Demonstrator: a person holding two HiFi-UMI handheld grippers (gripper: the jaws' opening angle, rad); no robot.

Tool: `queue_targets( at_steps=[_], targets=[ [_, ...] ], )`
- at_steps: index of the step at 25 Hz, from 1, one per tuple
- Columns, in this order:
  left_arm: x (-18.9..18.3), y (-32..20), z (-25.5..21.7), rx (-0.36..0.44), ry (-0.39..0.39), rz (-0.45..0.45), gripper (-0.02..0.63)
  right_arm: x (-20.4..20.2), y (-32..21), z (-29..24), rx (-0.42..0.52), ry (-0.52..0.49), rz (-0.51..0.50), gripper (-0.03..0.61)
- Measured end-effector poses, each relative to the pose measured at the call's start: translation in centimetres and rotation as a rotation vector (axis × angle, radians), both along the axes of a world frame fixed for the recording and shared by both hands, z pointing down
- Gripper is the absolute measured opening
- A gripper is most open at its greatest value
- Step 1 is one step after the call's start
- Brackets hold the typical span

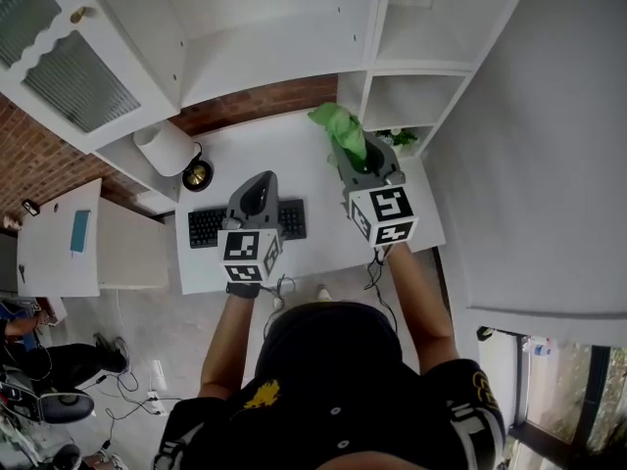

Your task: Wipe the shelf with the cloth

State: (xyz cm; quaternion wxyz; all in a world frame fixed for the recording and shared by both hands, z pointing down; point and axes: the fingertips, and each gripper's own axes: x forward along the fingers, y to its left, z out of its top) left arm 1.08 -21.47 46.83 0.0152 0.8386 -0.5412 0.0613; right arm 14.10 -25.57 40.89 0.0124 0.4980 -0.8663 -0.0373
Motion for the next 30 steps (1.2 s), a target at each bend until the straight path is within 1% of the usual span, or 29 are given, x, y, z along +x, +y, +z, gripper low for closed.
queue_targets(
  at_steps=[5,10,15,22,30],
  targets=[
    [0.3,0.3,0.3,-0.003,0.006,0.001,0.017,0.1,1.6,1.0,-0.015,-0.057,0.013,0.101],
    [1.0,0.4,0.1,0.004,0.005,0.018,0.017,-0.6,2.2,1.5,-0.009,-0.018,-0.001,0.101],
    [0.5,0.6,0.2,0.005,0.007,0.016,0.017,-0.8,2.7,1.6,-0.018,-0.031,-0.006,0.101],
    [-0.6,0.8,0.6,-0.002,0.008,-0.008,0.017,-0.6,2.6,2.0,-0.026,-0.028,0.006,0.101],
    [0.0,0.9,0.8,-0.008,0.003,0.005,0.017,-0.2,2.9,2.3,-0.026,-0.016,0.013,0.101]
  ],
)
